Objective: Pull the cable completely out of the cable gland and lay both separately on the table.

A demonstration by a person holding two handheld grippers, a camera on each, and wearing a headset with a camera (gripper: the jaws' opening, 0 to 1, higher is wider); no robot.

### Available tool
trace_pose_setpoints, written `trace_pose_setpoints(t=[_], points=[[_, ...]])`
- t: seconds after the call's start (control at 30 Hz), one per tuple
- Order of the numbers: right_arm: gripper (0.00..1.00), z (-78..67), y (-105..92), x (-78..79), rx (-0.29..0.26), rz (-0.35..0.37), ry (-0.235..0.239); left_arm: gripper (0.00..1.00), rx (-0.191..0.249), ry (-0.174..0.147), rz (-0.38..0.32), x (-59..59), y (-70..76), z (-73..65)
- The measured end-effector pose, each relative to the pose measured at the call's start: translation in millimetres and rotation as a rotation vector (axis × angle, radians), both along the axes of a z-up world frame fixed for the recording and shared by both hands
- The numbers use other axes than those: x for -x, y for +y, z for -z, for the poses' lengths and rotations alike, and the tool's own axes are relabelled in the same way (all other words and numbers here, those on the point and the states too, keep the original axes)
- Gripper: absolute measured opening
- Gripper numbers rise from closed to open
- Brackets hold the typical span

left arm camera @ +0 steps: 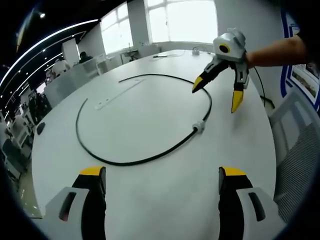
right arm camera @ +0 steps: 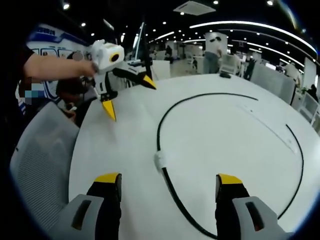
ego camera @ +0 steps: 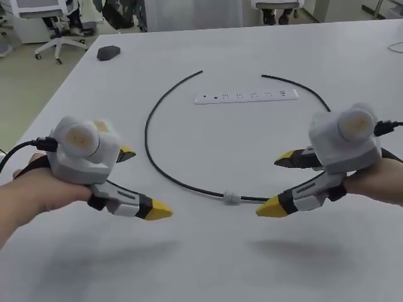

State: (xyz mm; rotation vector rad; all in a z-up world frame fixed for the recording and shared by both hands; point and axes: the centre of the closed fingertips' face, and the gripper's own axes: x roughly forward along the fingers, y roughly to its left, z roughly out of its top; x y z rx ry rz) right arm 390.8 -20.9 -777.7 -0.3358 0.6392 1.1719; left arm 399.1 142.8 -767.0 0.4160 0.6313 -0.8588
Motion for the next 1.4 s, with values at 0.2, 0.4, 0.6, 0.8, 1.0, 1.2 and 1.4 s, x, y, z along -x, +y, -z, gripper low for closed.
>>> trace_pose_setpoints(t=[0.2,0.4,0.6,0.8,1.0,1.2,1.4], points=[[0.6,4.2,13.3,-2.9,-0.005,-0.026,-0.016,0.92,0.003,-0.002,0.008,3.1,-3.7,4.1],[0.48,15.7,19.4,-1.1,0.019,-0.055,-0.018,0.89,-0.022,-0.048,0.023,2.6,-5.8,3.6],[0.41,23.6,27.3,2.1,0.031,-0.084,-0.03,0.87,0.063,-0.031,-0.044,2.5,-4.7,-1.3],[0.32,30.5,34.7,1.4,0.056,-0.114,-0.057,0.77,0.071,-0.026,-0.061,10.0,-8.6,2.5],[0.2,38.0,37.6,2.3,0.083,-0.144,-0.07,0.79,0.097,-0.008,-0.087,14.2,-9.9,5.5],[0.16,45.5,39.1,-0.7,0.104,-0.149,-0.088,0.8,0.147,0.037,-0.113,22.1,-13.3,8.9],[0.11,43.4,41.6,-0.6,0.081,-0.12,-0.072,0.79,0.186,0.044,-0.126,26.3,-17.3,4.2]])
